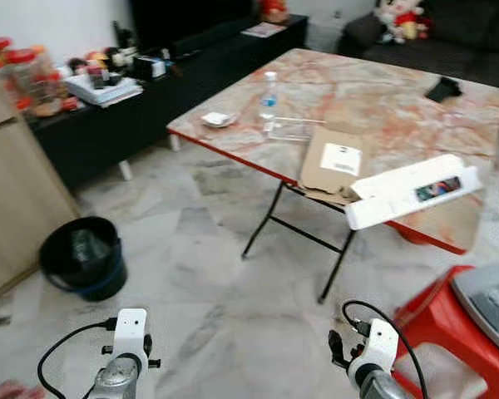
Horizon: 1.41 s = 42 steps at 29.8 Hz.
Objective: Picking trash to rubbish bin
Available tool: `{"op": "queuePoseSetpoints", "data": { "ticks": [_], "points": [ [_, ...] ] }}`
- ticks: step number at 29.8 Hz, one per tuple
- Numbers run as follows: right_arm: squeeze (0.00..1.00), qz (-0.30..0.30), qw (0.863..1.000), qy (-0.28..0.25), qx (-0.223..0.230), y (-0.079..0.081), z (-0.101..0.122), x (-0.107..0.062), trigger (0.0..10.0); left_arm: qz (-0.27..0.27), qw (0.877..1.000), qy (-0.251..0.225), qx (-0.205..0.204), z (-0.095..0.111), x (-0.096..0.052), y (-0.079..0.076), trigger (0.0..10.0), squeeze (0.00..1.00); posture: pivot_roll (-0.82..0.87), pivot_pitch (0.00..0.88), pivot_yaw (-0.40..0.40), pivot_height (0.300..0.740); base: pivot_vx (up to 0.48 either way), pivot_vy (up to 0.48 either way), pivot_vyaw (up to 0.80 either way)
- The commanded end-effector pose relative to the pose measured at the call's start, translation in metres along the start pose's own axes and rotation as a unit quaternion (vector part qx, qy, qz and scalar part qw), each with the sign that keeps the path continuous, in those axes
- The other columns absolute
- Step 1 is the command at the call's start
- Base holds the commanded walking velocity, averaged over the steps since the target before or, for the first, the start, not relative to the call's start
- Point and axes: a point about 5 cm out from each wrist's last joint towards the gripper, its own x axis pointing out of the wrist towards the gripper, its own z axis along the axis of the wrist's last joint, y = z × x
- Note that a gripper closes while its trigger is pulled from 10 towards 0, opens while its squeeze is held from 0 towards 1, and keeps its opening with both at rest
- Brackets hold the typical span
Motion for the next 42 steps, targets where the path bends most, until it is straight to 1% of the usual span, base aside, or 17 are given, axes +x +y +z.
{"op": "queuePoseSetpoints", "data": {
  "ticks": [1, 7, 13, 18, 25, 29, 31, 33, 39, 42],
  "points": [
    [0.0, 0.0, 1.0, 0.0, -0.001, 0.001, 0.0, 0.0, 10.0, 0.006, 1.0, 0.007, -0.01, -0.004, -0.001, 0.004, 10.0, 0.0, -0.13, 0.0, 0.004, 0.74, 0.0, 0.337, -0.8],
    [0.0, -0.007, 1.0, 0.007, 0.003, 0.0, -0.007, -0.002, 10.0, 0.015, 1.0, 0.015, -0.012, -0.011, -0.004, 0.011, 10.0, 0.0, -0.12, 0.0, 0.011, 0.74, 0.0, 0.437, -0.8],
    [0.0, 0.001, 1.0, 0.008, 0.003, 0.007, -0.006, 0.0, 10.0, 0.018, 1.0, 0.017, -0.002, -0.014, -0.005, 0.016, 10.0, 0.0, -0.11, 0.0, 0.02, 0.74, 0.0, 0.409, -0.8],
    [0.0, 0.007, 1.0, 0.009, 0.003, 0.012, -0.007, 0.0, 10.0, 0.019, 1.0, 0.017, 0.009, -0.014, -0.006, 0.02, 10.0, 0.0, -0.11, 0.0, 0.033, 0.74, 0.0, 0.0, -0.8],
    [0.0, 0.008, 1.0, 0.012, 0.003, 0.013, -0.011, -0.001, 10.0, 0.019, 1.0, 0.017, 0.015, -0.013, -0.005, 0.021, 10.0, 0.0, -0.11, 0.0, 0.034, 0.74, 0.0, 0.0, -0.8],
    [0.0, 0.008, 1.0, 0.012, 0.004, 0.012, -0.012, -0.001, 10.0, 0.017, 1.0, 0.017, 0.018, -0.013, -0.005, 0.021, 10.0, 0.0, -0.11, 0.0, 0.035, 0.74, 0.0, 0.0, -0.45],
    [0.0, 0.009, 1.0, 0.014, 0.003, 0.012, -0.013, -0.002, 10.0, 0.014, 0.999, 0.017, 0.029, -0.013, -0.005, 0.019, 10.0, 0.0, -0.1, 0.0, 0.035, 0.74, 0.0, 0.0, 0.0],
    [0.0, 0.01, 1.0, 0.014, 0.003, 0.012, -0.014, -0.002, 10.0, 0.013, 0.999, 0.016, 0.03, -0.014, -0.006, 0.018, 10.0, 0.0, -0.1, 0.0, 0.036, 0.74, 0.0, 0.0, 0.0],
    [0.0, 0.013, 1.0, 0.009, 0.004, 0.013, -0.01, -0.001, 10.0, 0.016, 0.999, 0.024, 0.024, -0.018, -0.007, 0.018, 10.0, 0.0, -0.11, 0.0, 0.036, 0.74, 0.0, 0.0, 0.0],
    [0.0, 0.015, 1.0, 0.01, -0.003, 0.014, -0.008, 0.0, 10.0, 0.021, 0.999, 0.024, 0.024, -0.018, -0.007, 0.019, 10.0, 0.0, -0.11, 0.0, 0.03, 0.74, 0.0, 0.0, 0.0]
  ]
}}
